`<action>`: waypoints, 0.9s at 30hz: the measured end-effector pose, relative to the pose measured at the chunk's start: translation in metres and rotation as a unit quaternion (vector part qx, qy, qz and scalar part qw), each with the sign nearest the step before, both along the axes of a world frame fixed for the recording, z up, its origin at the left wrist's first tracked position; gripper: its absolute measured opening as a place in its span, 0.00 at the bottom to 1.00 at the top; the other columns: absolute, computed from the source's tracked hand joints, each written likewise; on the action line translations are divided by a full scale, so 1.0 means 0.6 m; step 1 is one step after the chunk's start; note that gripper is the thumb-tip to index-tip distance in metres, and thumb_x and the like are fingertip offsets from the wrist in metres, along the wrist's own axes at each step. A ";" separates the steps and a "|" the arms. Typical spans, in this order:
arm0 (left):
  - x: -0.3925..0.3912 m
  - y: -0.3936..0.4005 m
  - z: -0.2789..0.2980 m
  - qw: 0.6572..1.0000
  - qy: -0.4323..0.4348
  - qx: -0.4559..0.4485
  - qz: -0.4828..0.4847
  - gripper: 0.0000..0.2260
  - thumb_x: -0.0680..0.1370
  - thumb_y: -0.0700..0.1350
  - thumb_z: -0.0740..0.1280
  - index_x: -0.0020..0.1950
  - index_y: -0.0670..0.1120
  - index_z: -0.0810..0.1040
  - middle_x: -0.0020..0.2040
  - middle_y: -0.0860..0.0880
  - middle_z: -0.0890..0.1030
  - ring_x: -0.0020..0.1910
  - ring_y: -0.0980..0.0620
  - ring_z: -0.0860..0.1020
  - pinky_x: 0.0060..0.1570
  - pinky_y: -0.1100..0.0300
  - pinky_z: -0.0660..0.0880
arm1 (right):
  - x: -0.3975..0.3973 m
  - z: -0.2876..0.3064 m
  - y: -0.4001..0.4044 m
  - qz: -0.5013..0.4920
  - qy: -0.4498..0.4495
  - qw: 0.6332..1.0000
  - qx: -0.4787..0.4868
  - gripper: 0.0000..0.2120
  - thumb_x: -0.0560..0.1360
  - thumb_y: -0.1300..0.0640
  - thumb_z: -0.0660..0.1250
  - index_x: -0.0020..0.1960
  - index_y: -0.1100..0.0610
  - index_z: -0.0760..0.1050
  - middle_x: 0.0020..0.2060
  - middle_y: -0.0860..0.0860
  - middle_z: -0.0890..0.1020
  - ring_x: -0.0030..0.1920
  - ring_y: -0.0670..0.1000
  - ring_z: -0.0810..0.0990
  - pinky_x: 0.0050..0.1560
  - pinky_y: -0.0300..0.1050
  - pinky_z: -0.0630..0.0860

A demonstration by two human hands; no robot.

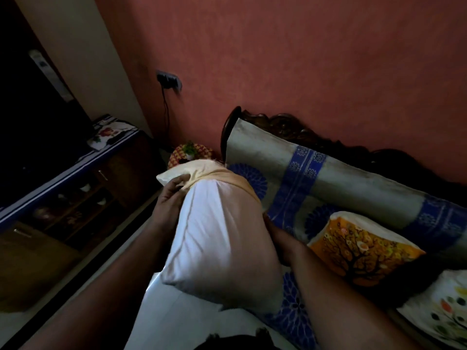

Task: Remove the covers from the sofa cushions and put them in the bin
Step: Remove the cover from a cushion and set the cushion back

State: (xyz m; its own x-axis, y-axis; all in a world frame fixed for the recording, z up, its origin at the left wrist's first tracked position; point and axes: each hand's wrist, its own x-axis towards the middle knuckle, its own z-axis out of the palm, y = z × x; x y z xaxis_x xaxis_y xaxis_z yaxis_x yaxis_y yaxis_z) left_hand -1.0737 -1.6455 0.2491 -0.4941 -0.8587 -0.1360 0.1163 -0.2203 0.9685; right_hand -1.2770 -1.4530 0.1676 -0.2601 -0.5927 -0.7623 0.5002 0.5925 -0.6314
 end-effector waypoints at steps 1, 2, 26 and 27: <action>0.005 -0.008 -0.010 0.999 -0.038 -0.012 -0.018 0.11 0.83 0.36 0.61 0.60 0.47 0.77 0.49 0.51 0.82 0.47 0.57 0.80 0.44 0.68 0.77 | -0.002 -0.002 0.001 -0.013 0.012 1.000 0.012 0.35 0.69 0.24 0.64 0.65 0.48 0.77 0.57 0.50 0.82 0.59 0.54 0.78 0.67 0.56 0.72; 0.011 -0.016 -0.023 0.996 -0.080 -0.029 -0.036 0.10 0.83 0.37 0.61 0.63 0.46 0.76 0.50 0.50 0.81 0.47 0.58 0.79 0.43 0.69 0.76 | -0.002 0.001 0.000 -0.018 0.026 0.999 0.020 0.39 0.66 0.23 0.67 0.65 0.50 0.77 0.57 0.51 0.82 0.58 0.55 0.78 0.67 0.55 0.72; -0.108 0.074 -0.131 0.755 -0.362 -0.514 -0.186 0.18 0.75 0.60 0.59 0.58 0.52 0.78 0.52 0.50 0.80 0.48 0.46 0.79 0.40 0.51 0.77 | 0.037 0.048 0.020 0.069 0.501 0.862 -0.031 0.27 0.67 0.50 0.80 0.52 0.52 0.63 0.49 0.49 0.74 0.47 0.52 0.74 0.40 0.46 0.64; -0.110 0.073 -0.133 0.754 -0.352 -0.525 -0.178 0.15 0.76 0.58 0.61 0.57 0.53 0.77 0.52 0.51 0.79 0.47 0.46 0.79 0.38 0.51 0.76 | 0.039 0.054 0.018 0.071 0.521 0.850 -0.029 0.26 0.68 0.50 0.79 0.51 0.53 0.63 0.48 0.49 0.74 0.47 0.51 0.73 0.41 0.46 0.63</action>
